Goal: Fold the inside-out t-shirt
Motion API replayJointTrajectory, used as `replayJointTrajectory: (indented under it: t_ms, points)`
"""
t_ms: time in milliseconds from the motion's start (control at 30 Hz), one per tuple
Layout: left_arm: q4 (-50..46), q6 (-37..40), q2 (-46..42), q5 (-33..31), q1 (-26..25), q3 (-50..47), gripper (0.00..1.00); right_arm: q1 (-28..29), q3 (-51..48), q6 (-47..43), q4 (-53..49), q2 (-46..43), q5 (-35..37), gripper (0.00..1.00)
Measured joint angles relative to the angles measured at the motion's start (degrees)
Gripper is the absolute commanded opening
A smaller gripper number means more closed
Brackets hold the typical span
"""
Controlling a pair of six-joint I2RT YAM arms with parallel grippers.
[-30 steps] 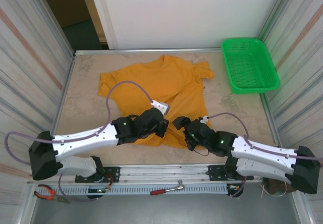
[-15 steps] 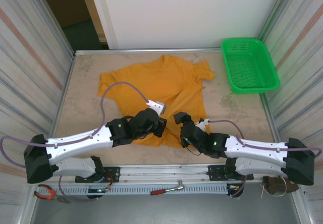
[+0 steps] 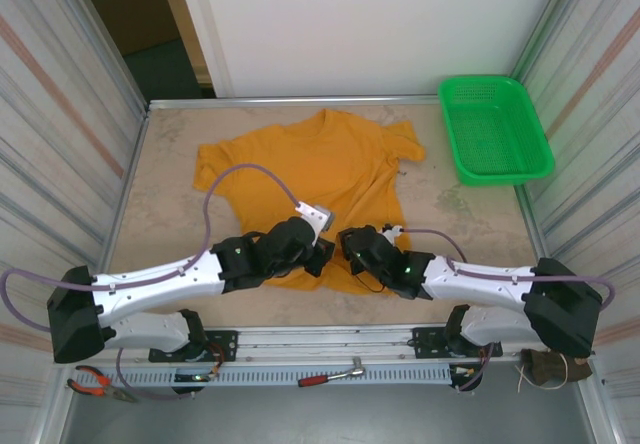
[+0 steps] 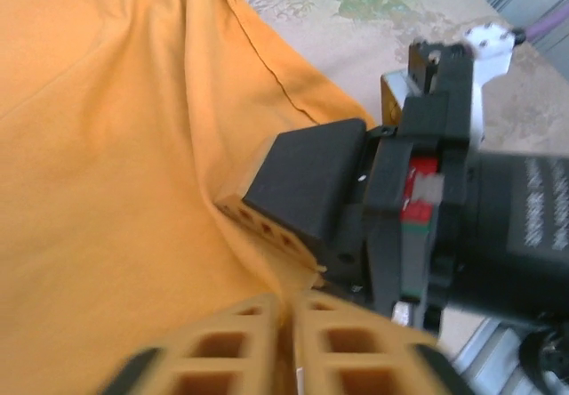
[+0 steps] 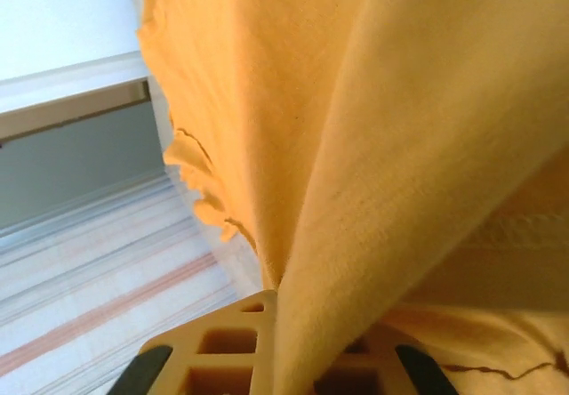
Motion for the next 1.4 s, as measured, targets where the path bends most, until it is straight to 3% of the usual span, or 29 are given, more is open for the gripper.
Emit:
replayJointTrajectory:
  t_ms: [133,300,467,633,700,767,800,867,900,1000,1100,1167,1267,1400]
  points:
    - [0.0,4.2,-1.1,-2.0,-0.3,-3.5,0.69,-1.0,0.0,-1.5,-0.4,-1.6,-1.2,0.0]
    - [0.0,9.0,-0.5,-5.9,-4.7,-6.6,0.82,-1.7,0.0,-3.0,-0.9,-3.2,-2.4,0.0]
    - [2.6,11.4,4.6,-10.6,-9.4,-6.5,0.85,-2.0,0.0,-3.9,-1.2,-3.2,-3.6,0.0]
    - [5.3,12.0,12.5,-16.9,-10.4,-6.3,0.84,-2.0,0.0,-4.1,-1.2,-3.2,-4.5,0.0]
    - [5.2,11.9,15.3,-21.0,-10.5,-5.5,0.8,-2.3,0.0,-4.2,-1.6,-3.2,-4.4,0.0]
    - [4.0,11.8,17.4,-24.8,-10.7,-3.7,0.65,-3.1,0.0,-4.4,-2.2,-3.3,-3.8,0.0]
    - [3.8,11.9,18.1,-26.2,-10.8,-3.0,0.51,-3.4,0.0,-4.5,-2.4,-3.5,-3.3,0.0]
    - [3.9,12.4,18.5,-27.7,-10.5,-1.9,0.1,-3.7,0.0,-4.5,-2.6,-4.3,-2.7,0.0]
    - [4.0,12.9,18.4,-27.9,-10.4,-1.7,0.0,-3.8,0.0,-4.5,-2.8,-4.7,-2.5,0.0]
    - [4.0,14.3,17.4,-27.2,-9.2,-0.6,0.0,-4.0,0.0,-4.5,-3.3,-6.4,-1.6,0.12]
    - [3.8,15.1,15.0,-26.6,-6.0,0.6,0.0,-3.2,-0.7,-5.2,-4.2,-10.4,-2.3,0.51]
    - [2.7,15.1,11.9,-25.1,-3.6,2.0,0.0,-2.7,-1.6,-6.1,-5.8,-14.9,-3.0,0.62]
    - [-0.2,14.8,7.8,-20.7,-0.4,5.4,0.0,-2.6,-2.3,-8.2,-9.2,-22.1,-3.2,0.59]
    - [-4.4,14.1,5.3,-13.8,3.7,11.0,0.0,-0.4,-4.8,-10.4,-12.2,-31.6,-2.7,0.43]
